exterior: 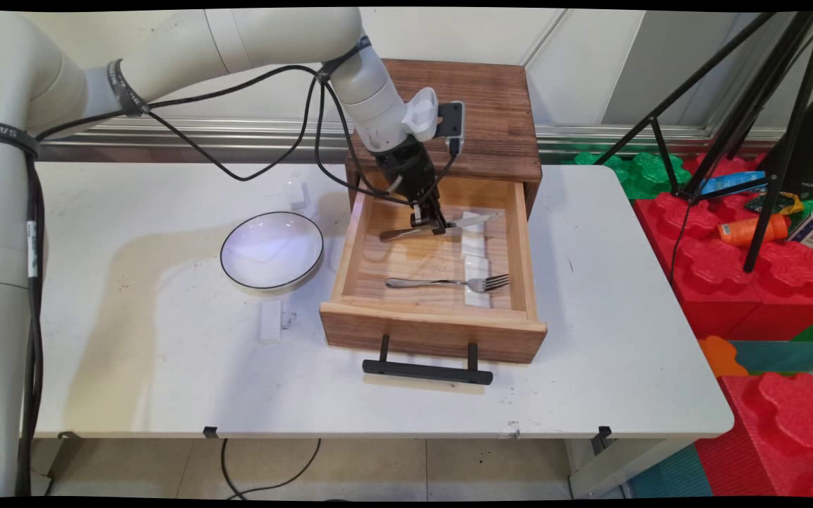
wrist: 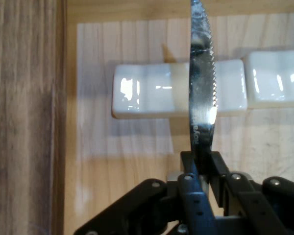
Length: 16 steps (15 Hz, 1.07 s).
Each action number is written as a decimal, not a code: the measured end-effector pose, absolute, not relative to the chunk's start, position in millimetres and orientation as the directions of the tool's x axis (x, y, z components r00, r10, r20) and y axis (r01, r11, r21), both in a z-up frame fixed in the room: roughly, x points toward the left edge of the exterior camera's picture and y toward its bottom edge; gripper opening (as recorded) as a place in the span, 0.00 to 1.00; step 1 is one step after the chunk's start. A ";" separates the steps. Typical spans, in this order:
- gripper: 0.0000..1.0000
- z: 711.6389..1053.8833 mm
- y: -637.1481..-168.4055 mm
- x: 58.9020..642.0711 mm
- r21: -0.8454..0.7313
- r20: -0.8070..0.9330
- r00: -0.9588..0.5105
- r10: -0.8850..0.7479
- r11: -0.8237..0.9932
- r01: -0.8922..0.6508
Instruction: Place the picked object into the drawer
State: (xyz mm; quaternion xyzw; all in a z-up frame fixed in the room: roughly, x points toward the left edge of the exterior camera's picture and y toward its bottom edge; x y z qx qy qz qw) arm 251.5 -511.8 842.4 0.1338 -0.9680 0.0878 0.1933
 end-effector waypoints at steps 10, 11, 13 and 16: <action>1.00 818.7 -523.9 243.9 -0.105 0.415 -0.876 -0.245 0.944 -0.314; 1.00 816.9 -524.6 242.9 -0.103 0.418 -0.874 -0.249 0.943 -0.317; 1.00 815.5 -525.2 242.7 -0.103 0.421 -0.871 -0.254 0.940 -0.324; 1.00 818.4 -523.5 244.1 -0.107 0.428 -0.865 -0.262 0.936 -0.337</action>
